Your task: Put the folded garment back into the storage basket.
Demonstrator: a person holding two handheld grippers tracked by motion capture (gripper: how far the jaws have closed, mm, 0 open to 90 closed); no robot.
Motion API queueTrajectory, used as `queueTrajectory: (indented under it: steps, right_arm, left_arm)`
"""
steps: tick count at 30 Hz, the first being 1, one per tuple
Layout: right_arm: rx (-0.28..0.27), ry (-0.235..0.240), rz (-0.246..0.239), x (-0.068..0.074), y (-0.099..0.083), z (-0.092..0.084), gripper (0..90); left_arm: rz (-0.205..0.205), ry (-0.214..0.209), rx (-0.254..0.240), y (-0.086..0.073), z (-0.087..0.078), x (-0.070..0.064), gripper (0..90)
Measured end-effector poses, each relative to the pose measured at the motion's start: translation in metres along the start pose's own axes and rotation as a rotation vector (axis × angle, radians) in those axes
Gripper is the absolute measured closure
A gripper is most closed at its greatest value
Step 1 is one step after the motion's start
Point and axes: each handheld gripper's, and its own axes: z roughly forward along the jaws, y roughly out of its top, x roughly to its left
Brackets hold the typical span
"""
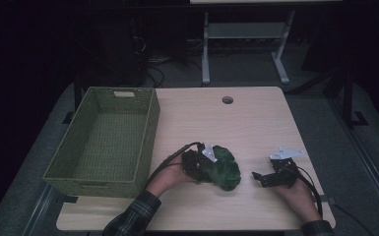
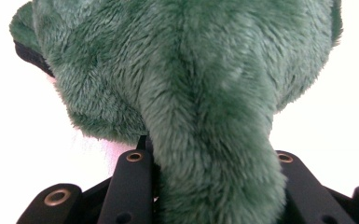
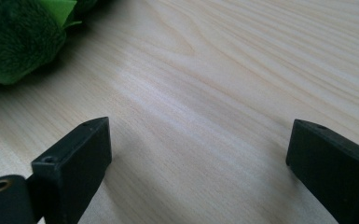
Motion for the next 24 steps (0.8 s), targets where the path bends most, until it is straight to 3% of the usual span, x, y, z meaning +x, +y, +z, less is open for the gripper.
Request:
queueTrajectory:
  steps: [9, 24]
  right_arm:
    - [0.0, 0.0, 0.001, 0.0, 0.0, 0.0, 6.2]
    - [0.001, 0.0, 0.002, 0.0, 0.0, 0.0, 6.2]
  left_arm:
    - [-0.01, -0.011, -0.019, 0.004, -0.019, -0.001, 65.6]
    - [-0.038, 0.019, -0.03, 0.012, -0.063, 0.003, 65.3]
